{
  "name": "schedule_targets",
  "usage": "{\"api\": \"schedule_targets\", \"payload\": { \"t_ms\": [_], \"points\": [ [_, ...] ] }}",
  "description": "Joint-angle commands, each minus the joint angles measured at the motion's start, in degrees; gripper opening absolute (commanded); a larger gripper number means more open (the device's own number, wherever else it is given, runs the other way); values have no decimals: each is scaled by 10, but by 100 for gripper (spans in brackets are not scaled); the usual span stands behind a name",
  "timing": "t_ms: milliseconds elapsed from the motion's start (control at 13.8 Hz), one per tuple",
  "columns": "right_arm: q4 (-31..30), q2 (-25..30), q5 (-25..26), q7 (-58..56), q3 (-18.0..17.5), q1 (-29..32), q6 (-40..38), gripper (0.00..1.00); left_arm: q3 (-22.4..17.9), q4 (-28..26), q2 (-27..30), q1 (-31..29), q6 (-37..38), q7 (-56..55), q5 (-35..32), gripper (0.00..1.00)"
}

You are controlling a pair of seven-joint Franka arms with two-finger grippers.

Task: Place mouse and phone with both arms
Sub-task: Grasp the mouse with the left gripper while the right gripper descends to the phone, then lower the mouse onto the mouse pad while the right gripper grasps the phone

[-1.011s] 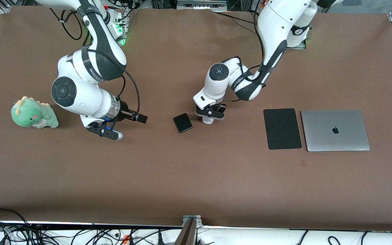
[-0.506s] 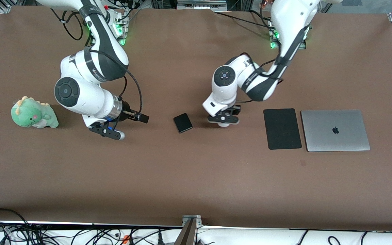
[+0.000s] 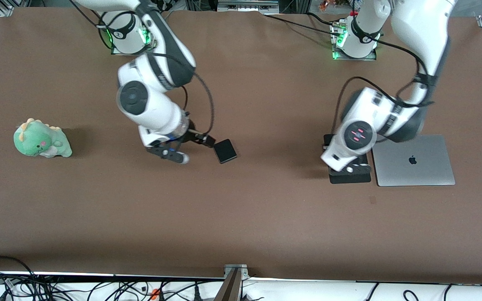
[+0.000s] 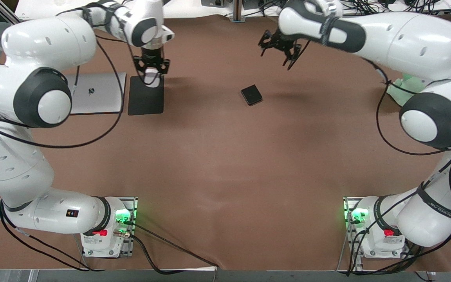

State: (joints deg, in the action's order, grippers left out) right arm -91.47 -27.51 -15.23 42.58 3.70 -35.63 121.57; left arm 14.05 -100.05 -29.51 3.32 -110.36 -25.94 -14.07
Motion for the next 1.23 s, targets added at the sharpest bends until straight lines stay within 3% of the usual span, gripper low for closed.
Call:
{"api": "schedule_targets", "payload": {
  "t_ms": [0,144,289,433,506,578,650,939,1156],
  "points": [
    [7,-46,75,-31,-14,-28,58,100,9,-29,-20,-26,-60,43,11,34],
    [6,-67,147,-61,-39,-29,75,100,9,-63,-27,-47,-129,62,9,35],
    [6,-83,206,-100,-50,-29,87,100,9,-64,-34,-63,-140,77,9,35],
    [2,-103,223,-154,-55,-30,124,100,9,-65,-35,-63,-141,77,9,38],
    [2,-113,224,-182,-55,-35,145,100,9,-65,-41,-64,-141,77,9,44],
    [1,-126,225,-207,-55,-37,171,100,9,-65,-41,-65,-142,77,10,92],
    [1,-138,225,-229,-55,-38,199,100,9,-65,-41,-66,-137,77,10,100],
    [-5,-179,225,-259,-53,-38,281,100,20,-39,8,-67,-65,77,11,100],
    [-5,-181,225,-268,-53,-35,280,100,26,25,39,-67,42,97,11,100]
  ]
}}
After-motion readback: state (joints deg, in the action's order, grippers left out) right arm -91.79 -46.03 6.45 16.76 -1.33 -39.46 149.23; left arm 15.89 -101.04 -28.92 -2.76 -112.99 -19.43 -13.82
